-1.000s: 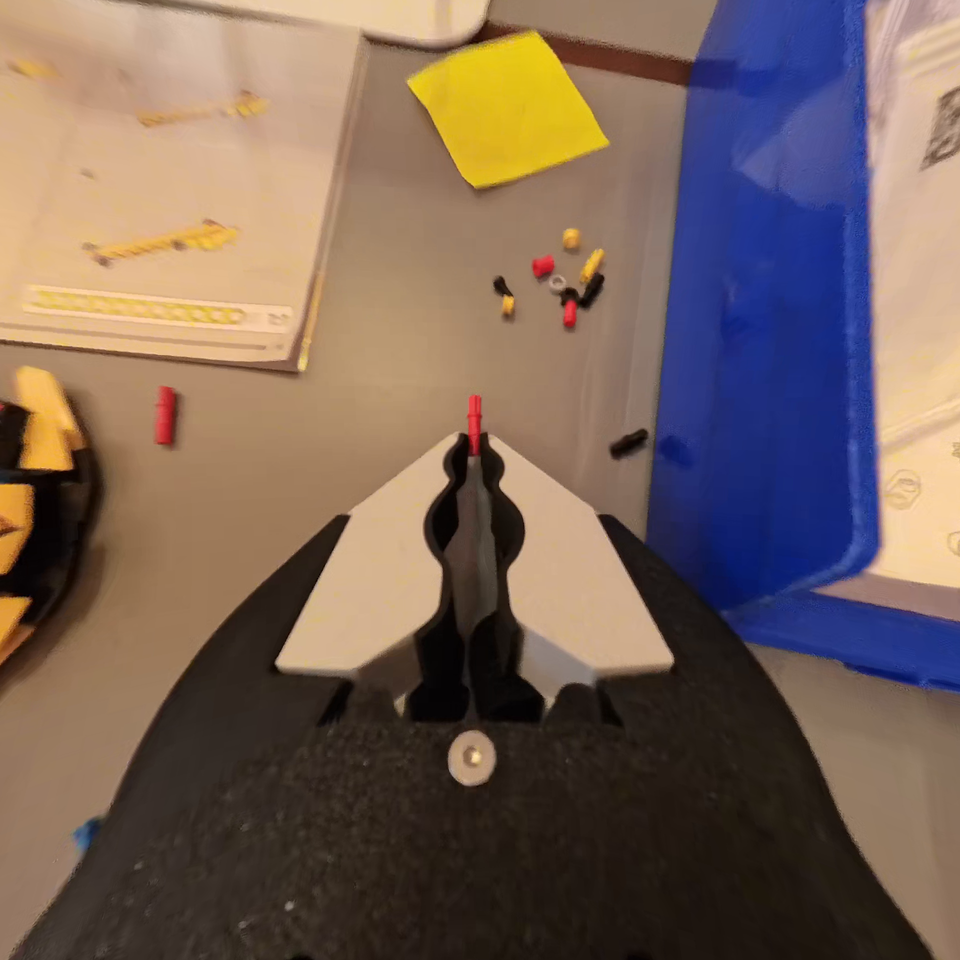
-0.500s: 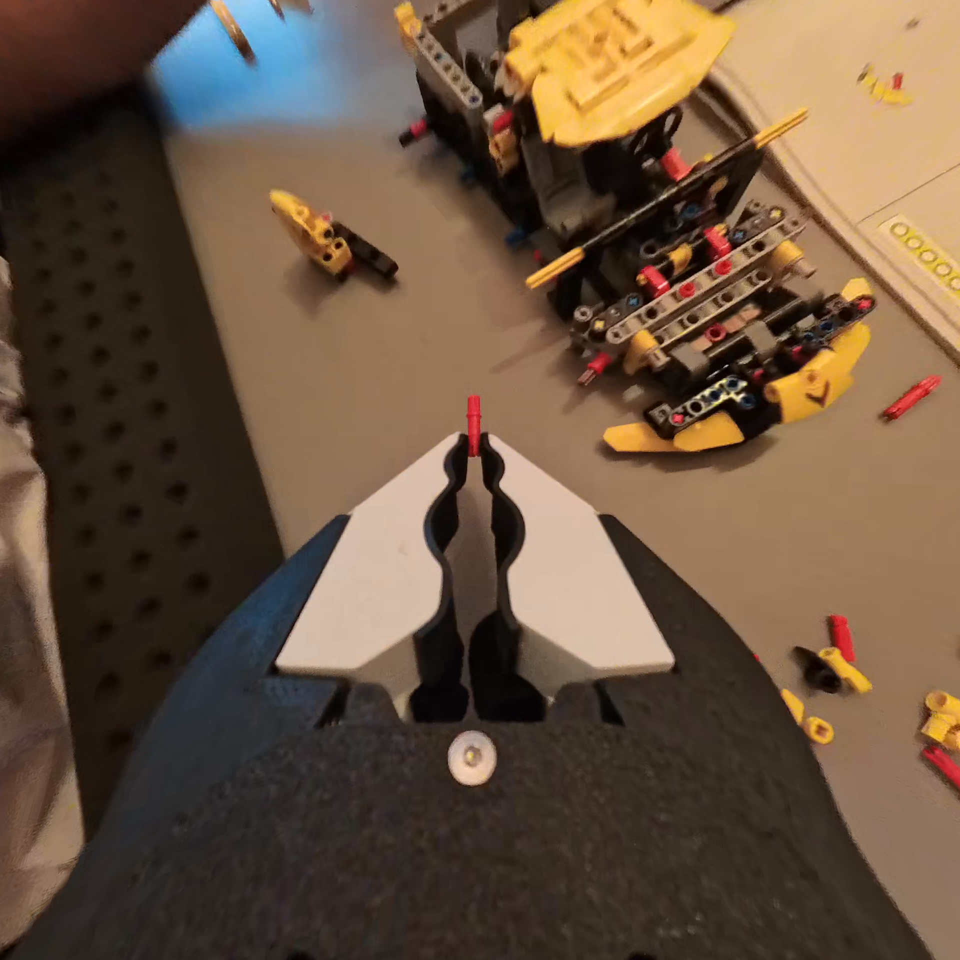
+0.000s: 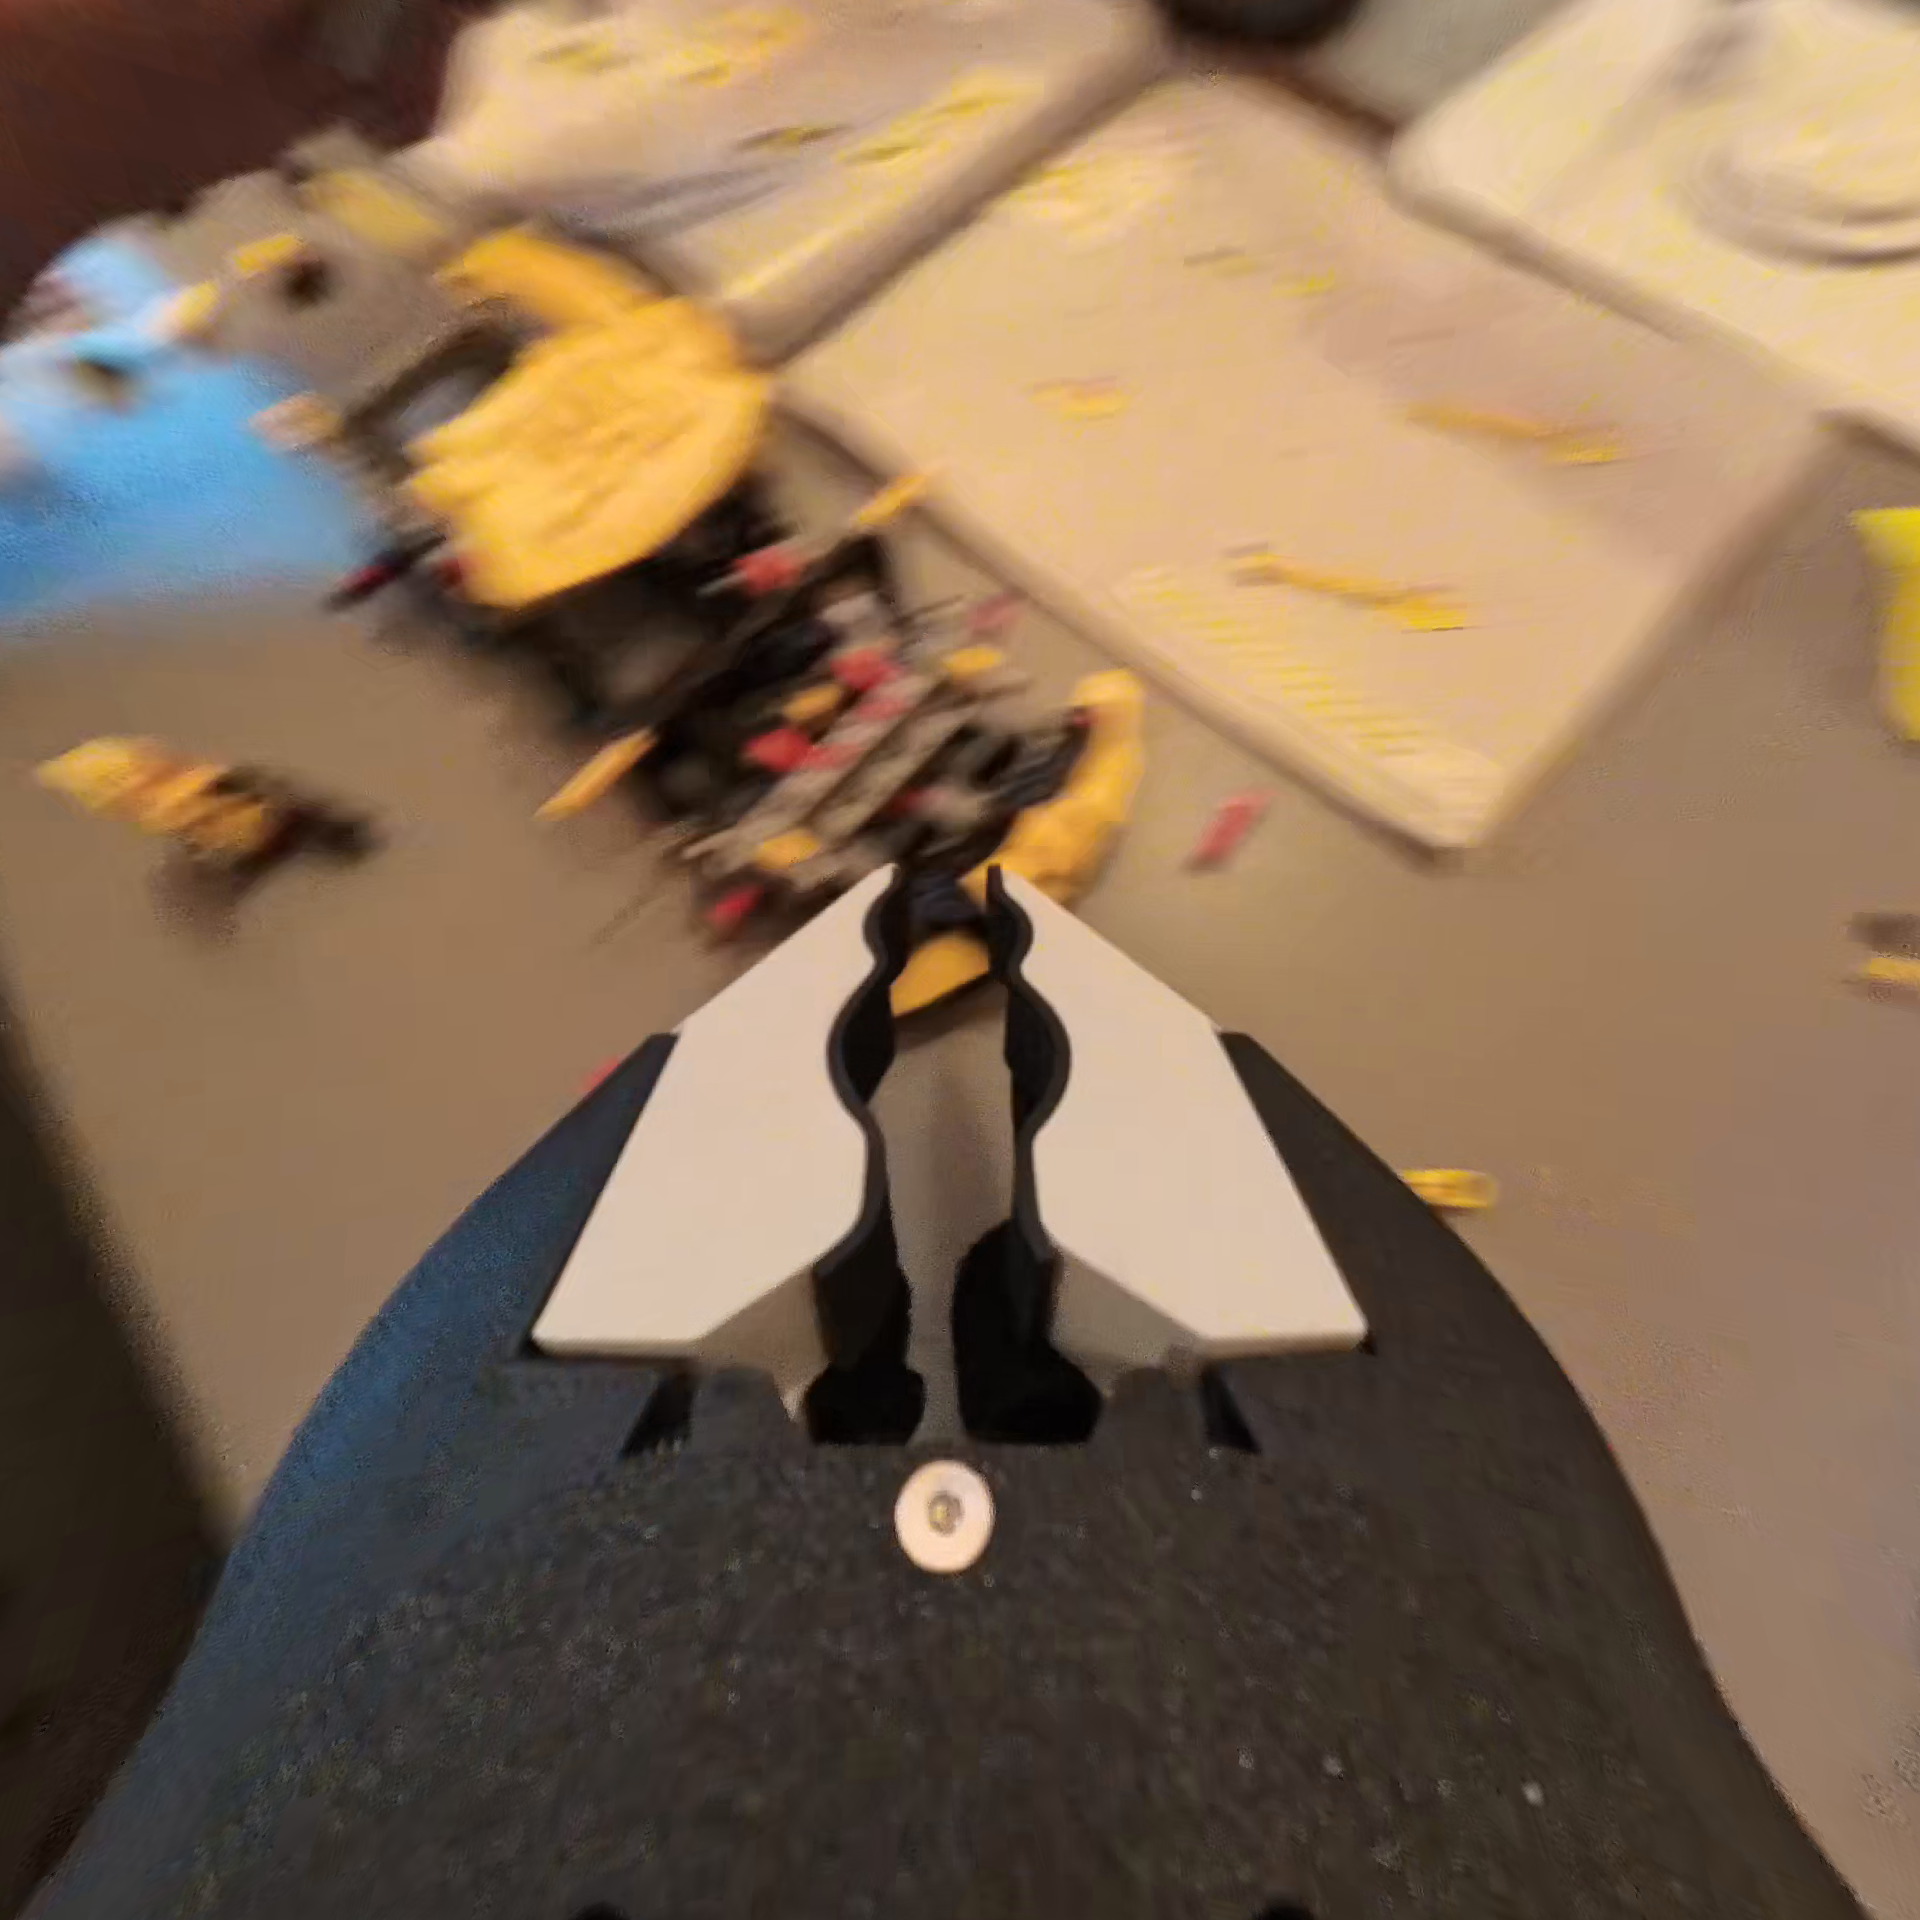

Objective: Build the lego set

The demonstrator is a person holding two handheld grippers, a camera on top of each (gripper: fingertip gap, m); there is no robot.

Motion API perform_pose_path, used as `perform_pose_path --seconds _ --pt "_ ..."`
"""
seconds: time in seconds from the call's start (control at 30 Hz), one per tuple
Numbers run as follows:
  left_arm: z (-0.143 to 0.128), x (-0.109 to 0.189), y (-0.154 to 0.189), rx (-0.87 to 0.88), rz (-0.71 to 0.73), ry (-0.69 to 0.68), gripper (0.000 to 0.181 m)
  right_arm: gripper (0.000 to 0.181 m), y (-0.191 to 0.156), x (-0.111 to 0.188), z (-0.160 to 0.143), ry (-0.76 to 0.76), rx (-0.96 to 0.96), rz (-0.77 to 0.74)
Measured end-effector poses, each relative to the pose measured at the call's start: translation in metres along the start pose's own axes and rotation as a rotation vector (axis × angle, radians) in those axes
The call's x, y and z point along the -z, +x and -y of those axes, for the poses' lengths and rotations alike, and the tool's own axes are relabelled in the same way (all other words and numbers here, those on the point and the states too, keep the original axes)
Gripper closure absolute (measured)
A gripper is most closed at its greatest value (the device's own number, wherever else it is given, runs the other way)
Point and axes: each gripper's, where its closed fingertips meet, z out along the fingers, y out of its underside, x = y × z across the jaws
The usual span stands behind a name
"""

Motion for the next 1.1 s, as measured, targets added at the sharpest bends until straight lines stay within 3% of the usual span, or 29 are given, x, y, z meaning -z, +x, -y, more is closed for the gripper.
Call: perform_pose_path --seconds 0.07,0.13,0.3,0.4,0.5,0.63,0.73,0.8,0.93,1.1 --pt "0.001 0.0 0.001 0.005 -0.006 0.003 0.163 0.165 0.046 -0.014 0.005 -0.048 -0.08 -0.154" --pt "0.0 0.0 0.002 -0.005 -0.003 -0.001 0.163 0.162 0.066 -0.034 0.0 -0.123 -0.122 -0.178" --pt "0.002 0.001 0.004 -0.015 -0.004 0.005 0.163 0.172 0.071 -0.055 -0.013 -0.206 -0.128 -0.153" --pt "-0.001 -0.002 0.005 -0.009 -0.009 -0.007 0.164 0.177 0.085 -0.042 -0.023 -0.242 -0.08 -0.266" --pt "-0.003 -0.003 0.006 -0.007 -0.015 -0.014 0.163 0.177 0.127 -0.004 -0.048 -0.304 -0.094 -0.462" --pt "0.0 -0.003 0.008 -0.005 -0.018 -0.002 0.164 0.177 0.151 0.019 -0.064 -0.271 -0.251 -0.494" --pt "-0.004 -0.006 0.011 -0.001 -0.03 -0.014 0.164 0.176 0.152 0.02 -0.064 -0.262 -0.215 -0.525" --pt "-0.005 -0.007 0.012 -0.008 -0.028 -0.02 0.164 0.159 0.15 0.028 -0.058 -0.218 -0.228 -0.526" --pt "-0.004 -0.005 0.01 -0.007 -0.024 -0.015 0.164 0.157 0.121 0.067 -0.04 -0.046 -0.219 -0.438" --pt "-0.008 -0.006 0.005 0.011 -0.017 -0.038 0.164 0.161 0.059 0.084 -0.075 -0.107 -0.134 -0.229"
